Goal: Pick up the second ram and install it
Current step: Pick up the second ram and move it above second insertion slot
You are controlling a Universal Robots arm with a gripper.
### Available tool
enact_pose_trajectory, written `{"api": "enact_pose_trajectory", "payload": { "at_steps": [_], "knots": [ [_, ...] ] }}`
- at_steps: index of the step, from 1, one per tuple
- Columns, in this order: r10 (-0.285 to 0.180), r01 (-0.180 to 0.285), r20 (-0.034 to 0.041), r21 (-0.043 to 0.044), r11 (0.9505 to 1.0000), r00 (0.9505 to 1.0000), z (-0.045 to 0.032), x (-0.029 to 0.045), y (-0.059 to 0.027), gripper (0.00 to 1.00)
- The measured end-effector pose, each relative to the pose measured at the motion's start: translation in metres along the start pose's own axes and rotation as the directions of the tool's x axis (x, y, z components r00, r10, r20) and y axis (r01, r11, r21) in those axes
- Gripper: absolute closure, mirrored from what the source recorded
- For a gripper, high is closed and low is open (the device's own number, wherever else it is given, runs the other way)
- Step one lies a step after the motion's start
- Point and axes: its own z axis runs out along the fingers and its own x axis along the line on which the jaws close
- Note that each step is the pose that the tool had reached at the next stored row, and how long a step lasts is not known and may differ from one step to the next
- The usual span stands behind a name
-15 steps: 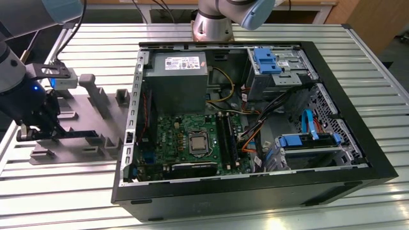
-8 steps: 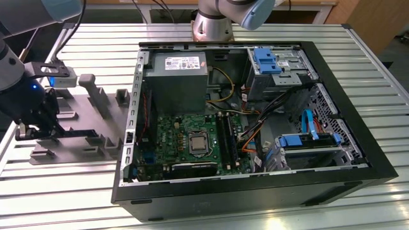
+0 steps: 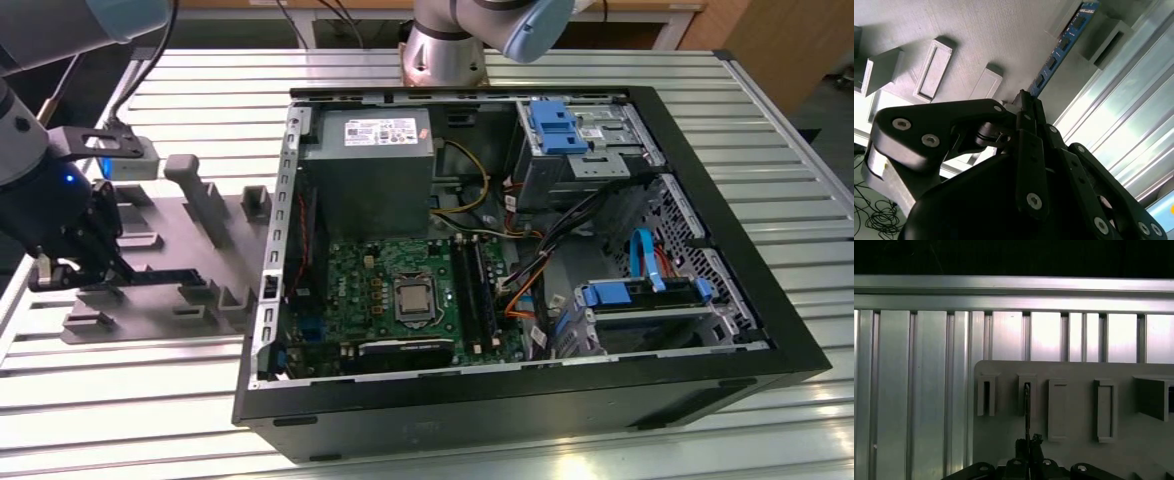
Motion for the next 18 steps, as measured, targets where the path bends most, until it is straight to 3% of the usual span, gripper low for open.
{"api": "enact_pose_trajectory", "payload": {
  "at_steps": [18],
  "knots": [
    [0.0,0.0,0.0,0.0,1.0,1.0,-0.0054,0.0,0.0,0.86]
  ]
}}
